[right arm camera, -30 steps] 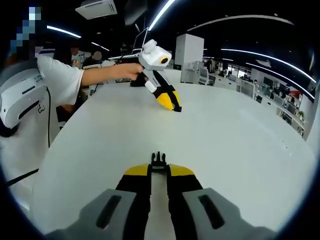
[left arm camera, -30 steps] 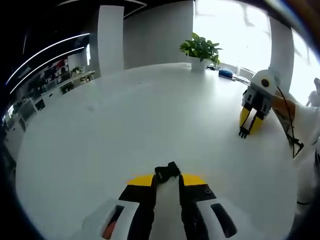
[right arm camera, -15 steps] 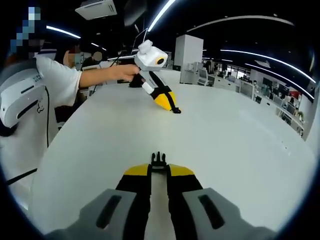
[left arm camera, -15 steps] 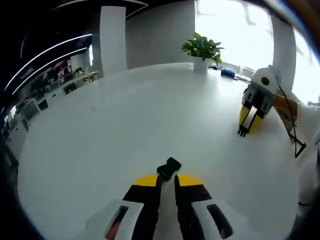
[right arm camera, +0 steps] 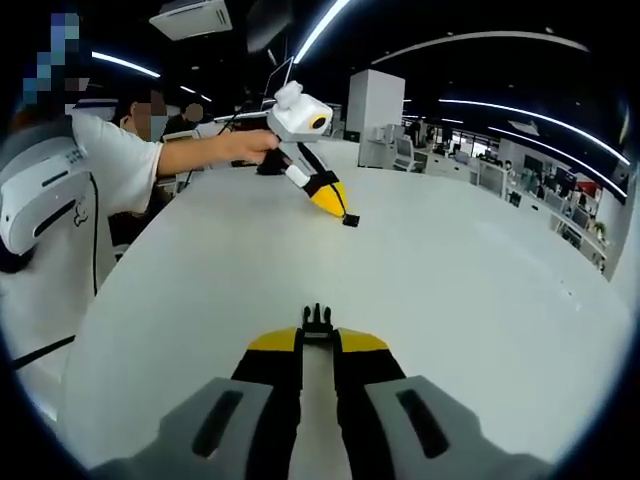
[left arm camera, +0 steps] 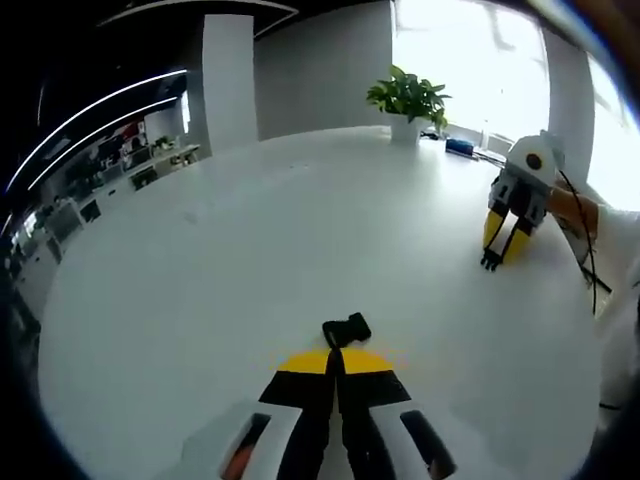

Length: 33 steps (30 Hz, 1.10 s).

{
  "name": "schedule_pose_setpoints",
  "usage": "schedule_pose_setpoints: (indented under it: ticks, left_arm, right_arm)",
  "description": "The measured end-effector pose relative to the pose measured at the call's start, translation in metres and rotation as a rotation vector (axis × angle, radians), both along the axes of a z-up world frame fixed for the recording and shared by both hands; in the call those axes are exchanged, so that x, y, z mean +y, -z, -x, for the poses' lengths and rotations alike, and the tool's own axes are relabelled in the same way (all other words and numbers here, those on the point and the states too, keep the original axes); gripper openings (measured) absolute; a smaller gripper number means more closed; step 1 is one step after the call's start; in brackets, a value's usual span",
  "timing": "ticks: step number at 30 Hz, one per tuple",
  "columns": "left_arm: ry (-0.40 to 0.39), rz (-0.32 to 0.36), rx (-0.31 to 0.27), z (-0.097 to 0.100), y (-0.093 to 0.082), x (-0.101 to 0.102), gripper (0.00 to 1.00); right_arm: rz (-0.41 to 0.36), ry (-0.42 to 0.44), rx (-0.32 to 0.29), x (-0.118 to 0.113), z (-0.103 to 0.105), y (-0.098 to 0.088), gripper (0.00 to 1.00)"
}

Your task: Snap the two parts of the plastic buckle together until the buckle closes and remains connected.

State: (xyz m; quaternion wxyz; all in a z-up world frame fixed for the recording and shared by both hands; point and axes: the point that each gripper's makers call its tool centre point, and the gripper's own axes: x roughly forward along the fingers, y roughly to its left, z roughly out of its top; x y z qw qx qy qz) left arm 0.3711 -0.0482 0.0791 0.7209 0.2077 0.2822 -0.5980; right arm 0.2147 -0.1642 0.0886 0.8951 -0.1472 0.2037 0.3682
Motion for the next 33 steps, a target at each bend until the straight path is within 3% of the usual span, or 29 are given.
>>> schedule_pose_setpoints:
  ticks: [12,25,33]
  left_arm:
    - [0.009,0.028,-0.022,-0.001,-0.009,0.002,0.09]
    - [0.126,0.005,-0.103,-0.002,-0.016,-0.004,0.20]
    - [0.192,-0.032,-0.116,-0.001,-0.018,-0.008,0.20]
  right_arm:
    - [-0.005,-0.002,0.000,0.001,-0.002,0.000,0.11]
    - [0.001,-0.015,-0.007,0.002,-0.001,-0.001,0.11]
    - [0.006,-0.096,0.003,0.007,0.003,-0.002,0.11]
